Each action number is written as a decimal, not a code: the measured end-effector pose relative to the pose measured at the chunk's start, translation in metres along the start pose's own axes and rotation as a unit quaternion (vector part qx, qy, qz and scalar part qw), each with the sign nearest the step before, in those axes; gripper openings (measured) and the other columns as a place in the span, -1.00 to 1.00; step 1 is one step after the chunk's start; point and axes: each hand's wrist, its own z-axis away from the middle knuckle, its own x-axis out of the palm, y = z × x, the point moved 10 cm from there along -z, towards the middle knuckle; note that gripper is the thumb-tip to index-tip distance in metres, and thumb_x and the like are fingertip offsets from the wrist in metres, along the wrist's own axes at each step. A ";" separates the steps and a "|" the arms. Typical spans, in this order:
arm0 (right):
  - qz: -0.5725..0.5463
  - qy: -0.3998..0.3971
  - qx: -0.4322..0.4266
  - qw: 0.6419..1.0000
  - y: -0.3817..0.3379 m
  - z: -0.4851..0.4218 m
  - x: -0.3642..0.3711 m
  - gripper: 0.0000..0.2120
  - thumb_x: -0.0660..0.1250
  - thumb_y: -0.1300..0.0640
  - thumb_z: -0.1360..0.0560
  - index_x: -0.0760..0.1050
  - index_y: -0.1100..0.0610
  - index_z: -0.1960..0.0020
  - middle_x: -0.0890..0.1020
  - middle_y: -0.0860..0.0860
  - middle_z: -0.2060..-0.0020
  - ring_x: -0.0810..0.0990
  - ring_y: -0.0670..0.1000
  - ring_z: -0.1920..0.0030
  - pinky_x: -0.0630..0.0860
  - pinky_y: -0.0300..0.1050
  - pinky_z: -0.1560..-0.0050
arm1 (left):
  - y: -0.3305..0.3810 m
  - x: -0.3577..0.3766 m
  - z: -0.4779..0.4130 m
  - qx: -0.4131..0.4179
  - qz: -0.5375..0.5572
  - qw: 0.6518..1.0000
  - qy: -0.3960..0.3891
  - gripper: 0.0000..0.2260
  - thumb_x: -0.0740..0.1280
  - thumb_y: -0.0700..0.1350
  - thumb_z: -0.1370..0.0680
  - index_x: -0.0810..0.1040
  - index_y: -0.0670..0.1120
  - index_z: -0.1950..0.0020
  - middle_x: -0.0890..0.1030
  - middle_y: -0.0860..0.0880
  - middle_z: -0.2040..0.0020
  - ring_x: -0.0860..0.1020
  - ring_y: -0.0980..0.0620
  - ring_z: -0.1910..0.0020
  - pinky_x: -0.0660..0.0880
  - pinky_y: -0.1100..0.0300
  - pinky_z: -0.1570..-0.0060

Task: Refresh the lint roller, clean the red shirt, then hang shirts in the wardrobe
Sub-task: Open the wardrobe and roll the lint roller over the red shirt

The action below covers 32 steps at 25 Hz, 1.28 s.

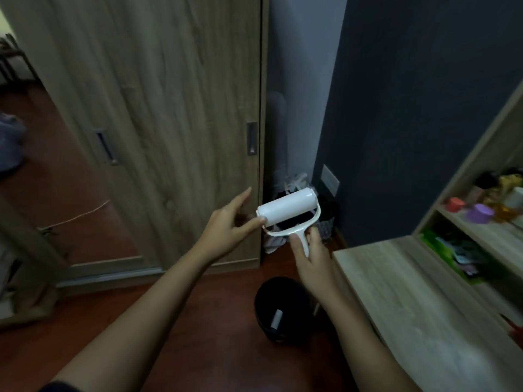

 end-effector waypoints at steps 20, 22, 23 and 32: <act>-0.086 0.102 0.020 0.991 0.082 -0.375 0.025 -0.83 0.26 0.08 -0.53 0.34 0.13 -0.03 0.52 -0.11 0.19 0.52 -0.34 0.21 0.44 -0.46 0.21 | -0.168 0.103 -0.391 0.269 -0.591 0.730 -0.213 -0.60 0.06 -0.10 -0.43 0.71 -0.13 0.10 0.70 -0.10 0.12 0.66 -0.07 0.07 0.57 0.18 0.07; -0.069 0.099 0.023 0.992 0.088 -0.393 0.024 -0.77 0.30 0.05 -0.46 0.33 0.14 0.00 0.52 -0.07 0.22 0.52 -0.23 0.24 0.47 -0.35 0.22 | -0.191 0.112 -0.410 0.259 -0.631 0.690 -0.240 -0.62 0.06 -0.17 -0.53 0.62 -0.16 -0.14 0.61 -0.17 -0.15 0.55 -0.13 -0.18 0.46 0.08 -0.21; -0.059 0.099 0.029 0.993 0.092 -0.400 0.023 -0.76 0.33 0.09 -0.44 0.32 0.15 0.01 0.52 -0.06 0.23 0.51 -0.20 0.24 0.46 -0.32 0.23 | -0.200 0.118 -0.419 0.266 -0.641 0.677 -0.245 -0.64 0.05 -0.18 -0.58 0.51 -0.19 -0.28 0.49 -0.21 -0.30 0.43 -0.17 -0.31 0.31 0.03 -0.36; -0.038 0.124 0.035 0.991 0.092 -0.433 0.034 -0.84 0.30 0.23 -0.49 0.32 0.17 0.01 0.51 -0.09 0.23 0.51 -0.30 0.28 0.44 -0.41 0.27 | -0.205 0.115 -0.437 0.271 -0.599 0.711 -0.252 -0.64 0.03 -0.14 -0.63 0.37 -0.20 -0.39 0.32 -0.15 -0.43 0.29 -0.16 -0.38 0.08 0.00 -0.46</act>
